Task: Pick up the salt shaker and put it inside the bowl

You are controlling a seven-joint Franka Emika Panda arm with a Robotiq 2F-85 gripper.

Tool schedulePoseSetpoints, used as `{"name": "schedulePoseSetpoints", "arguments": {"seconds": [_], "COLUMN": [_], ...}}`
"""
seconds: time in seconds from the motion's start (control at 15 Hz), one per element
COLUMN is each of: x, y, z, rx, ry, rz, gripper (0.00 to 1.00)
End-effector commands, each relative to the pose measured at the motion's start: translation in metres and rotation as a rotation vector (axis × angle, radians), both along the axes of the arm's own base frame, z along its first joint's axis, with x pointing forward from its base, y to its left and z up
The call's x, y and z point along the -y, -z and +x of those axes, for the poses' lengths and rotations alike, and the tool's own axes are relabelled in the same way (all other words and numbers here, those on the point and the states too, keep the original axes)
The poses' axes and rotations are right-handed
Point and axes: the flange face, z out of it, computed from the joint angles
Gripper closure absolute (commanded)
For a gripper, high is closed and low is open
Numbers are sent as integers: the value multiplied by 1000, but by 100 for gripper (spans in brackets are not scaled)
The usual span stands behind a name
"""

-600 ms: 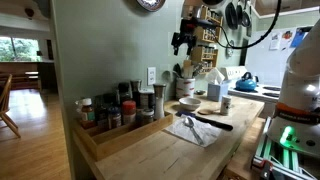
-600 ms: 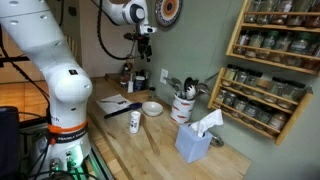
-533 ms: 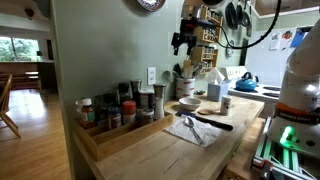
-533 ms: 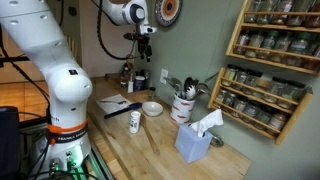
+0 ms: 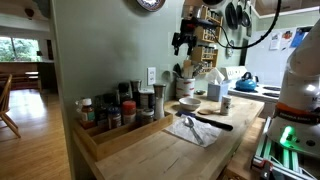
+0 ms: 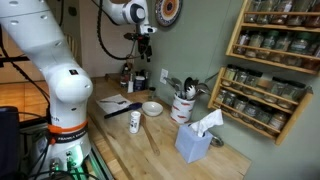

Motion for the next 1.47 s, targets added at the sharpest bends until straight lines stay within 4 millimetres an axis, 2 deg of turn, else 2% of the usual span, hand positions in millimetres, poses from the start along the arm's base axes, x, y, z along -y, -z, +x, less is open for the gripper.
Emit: {"name": "schedulePoseSetpoints", "arguments": {"seconds": [0.0, 0.33, 0.53, 0.73, 1.0, 1.07, 1.2, 1.4], "x": [22, 61, 83, 105, 135, 142, 149, 160], "y": [11, 40, 64, 94, 135, 143, 136, 136], "z": [-20, -59, -85, -106, -129, -133, -108, -91], "rx": [-91, -322, -432, -488, -532, -528, -496, -400], "ry": [27, 15, -58, -153, -190, -194, -199, -294], "rz": [-49, -113, -129, -101, -51, -48, -20, 9], "gripper": [0, 0, 0, 0, 0, 0, 0, 0]}}
